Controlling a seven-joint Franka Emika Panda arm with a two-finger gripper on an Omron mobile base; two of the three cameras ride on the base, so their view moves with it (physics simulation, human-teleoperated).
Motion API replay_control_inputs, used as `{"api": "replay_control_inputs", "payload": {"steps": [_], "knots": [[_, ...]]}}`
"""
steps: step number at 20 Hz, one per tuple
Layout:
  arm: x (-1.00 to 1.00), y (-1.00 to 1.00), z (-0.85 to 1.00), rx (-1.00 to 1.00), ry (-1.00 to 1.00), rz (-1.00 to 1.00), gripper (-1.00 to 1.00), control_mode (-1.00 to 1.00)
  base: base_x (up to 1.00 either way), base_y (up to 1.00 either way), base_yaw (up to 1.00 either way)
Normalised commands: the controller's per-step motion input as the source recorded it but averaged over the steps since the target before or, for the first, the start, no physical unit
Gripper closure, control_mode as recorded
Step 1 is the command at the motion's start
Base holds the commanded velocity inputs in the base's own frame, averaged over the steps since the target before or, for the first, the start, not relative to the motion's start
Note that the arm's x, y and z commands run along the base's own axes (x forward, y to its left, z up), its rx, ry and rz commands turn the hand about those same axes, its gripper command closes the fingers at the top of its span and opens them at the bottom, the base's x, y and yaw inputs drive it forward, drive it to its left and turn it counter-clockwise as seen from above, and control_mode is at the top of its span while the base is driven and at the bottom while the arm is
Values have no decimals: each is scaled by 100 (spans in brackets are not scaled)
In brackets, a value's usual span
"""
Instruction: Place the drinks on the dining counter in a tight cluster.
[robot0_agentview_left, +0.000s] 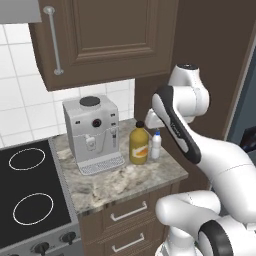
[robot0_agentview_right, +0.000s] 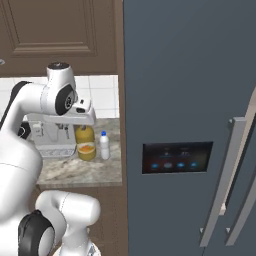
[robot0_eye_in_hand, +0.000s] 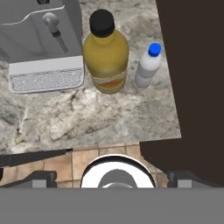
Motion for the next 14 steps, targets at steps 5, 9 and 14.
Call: {"api": "replay_control_inputs", "payload": {"steps": [5,9,14], "knots": [[39,38,0,-1,8,-1,-100,-100,0,0,0],[49,33,0,0,6,-1,-100,-100,0,0,0],[46,0,-2,0,9,1,-100,-100,0,0,0]]}}
